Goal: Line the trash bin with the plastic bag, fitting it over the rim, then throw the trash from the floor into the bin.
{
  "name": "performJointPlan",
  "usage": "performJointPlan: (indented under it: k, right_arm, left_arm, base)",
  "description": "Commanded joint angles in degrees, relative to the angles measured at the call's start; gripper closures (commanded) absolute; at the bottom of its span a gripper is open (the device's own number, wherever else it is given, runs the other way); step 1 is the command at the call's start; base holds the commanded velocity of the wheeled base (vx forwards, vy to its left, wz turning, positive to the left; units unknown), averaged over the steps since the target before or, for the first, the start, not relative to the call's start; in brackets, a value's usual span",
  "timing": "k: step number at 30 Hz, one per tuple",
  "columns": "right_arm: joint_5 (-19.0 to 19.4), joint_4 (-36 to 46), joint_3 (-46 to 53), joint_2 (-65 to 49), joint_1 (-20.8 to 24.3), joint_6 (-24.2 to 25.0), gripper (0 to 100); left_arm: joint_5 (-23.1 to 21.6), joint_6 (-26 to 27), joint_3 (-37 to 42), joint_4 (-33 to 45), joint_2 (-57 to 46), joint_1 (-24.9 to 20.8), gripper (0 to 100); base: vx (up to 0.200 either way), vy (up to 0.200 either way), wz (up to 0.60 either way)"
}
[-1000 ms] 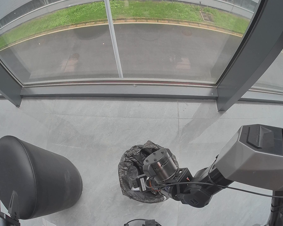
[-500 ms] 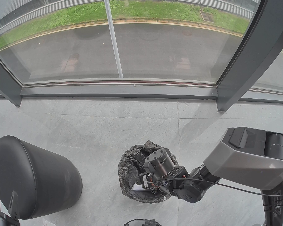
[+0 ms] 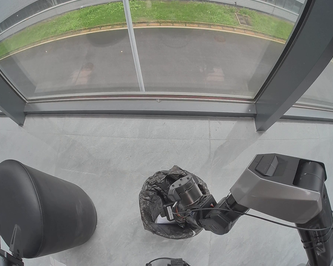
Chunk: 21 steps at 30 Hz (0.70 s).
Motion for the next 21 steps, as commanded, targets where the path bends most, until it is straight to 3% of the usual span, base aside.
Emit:
performJointPlan:
  k: [1, 15, 21]
  right_arm:
    - [0.10, 0.06, -3.74, 3.26, -1.74, -1.74, 0]
    - [1.42, 0.77, -8.05, 6.34, -4.20, -5.00, 0]
    - [2.56, 5.43, -10.24, 6.52, -4.99, -5.17, 0]
  left_arm:
    - [0.00, -0.03, 0.66, -0.02, -0.88, 0.00, 0]
    - [0.17, -0.39, 0.66, -0.11, -0.88, 0.00, 0]
    - [0.17, -0.30, 0.66, -0.11, -0.88, 0.00, 0]
  base:
    - [0.000, 0.000, 0.00]
    - [0.000, 0.000, 0.00]
    - [0.000, 0.000, 0.00]
